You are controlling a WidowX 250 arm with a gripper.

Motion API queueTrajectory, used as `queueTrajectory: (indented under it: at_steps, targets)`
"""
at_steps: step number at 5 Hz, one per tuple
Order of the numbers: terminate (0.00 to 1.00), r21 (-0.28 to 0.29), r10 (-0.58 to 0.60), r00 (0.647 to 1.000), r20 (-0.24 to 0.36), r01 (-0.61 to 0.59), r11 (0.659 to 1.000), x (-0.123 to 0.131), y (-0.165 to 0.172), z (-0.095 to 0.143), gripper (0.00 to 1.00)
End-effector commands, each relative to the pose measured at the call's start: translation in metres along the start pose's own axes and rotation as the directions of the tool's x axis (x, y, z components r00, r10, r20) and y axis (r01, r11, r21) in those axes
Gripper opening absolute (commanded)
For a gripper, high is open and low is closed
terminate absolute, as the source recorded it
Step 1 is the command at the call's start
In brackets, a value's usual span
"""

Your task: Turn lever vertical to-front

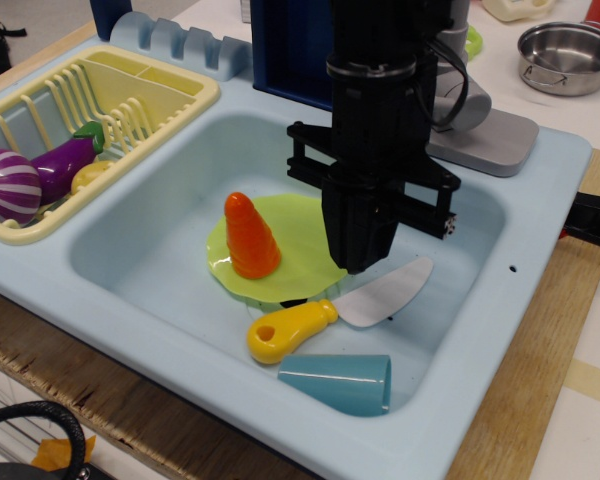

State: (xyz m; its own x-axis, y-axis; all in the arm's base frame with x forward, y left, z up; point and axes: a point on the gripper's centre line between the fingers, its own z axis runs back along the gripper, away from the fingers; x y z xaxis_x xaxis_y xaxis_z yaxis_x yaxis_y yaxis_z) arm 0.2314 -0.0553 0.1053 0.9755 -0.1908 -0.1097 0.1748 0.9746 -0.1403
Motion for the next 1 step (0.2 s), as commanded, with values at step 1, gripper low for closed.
queueTrajectory:
  at_steps: [1]
  targets:
    - [1.0,-0.027,0.007,1.0,0.014,-0.007,1.0,0.0035,0.0016,0.0076,1.0]
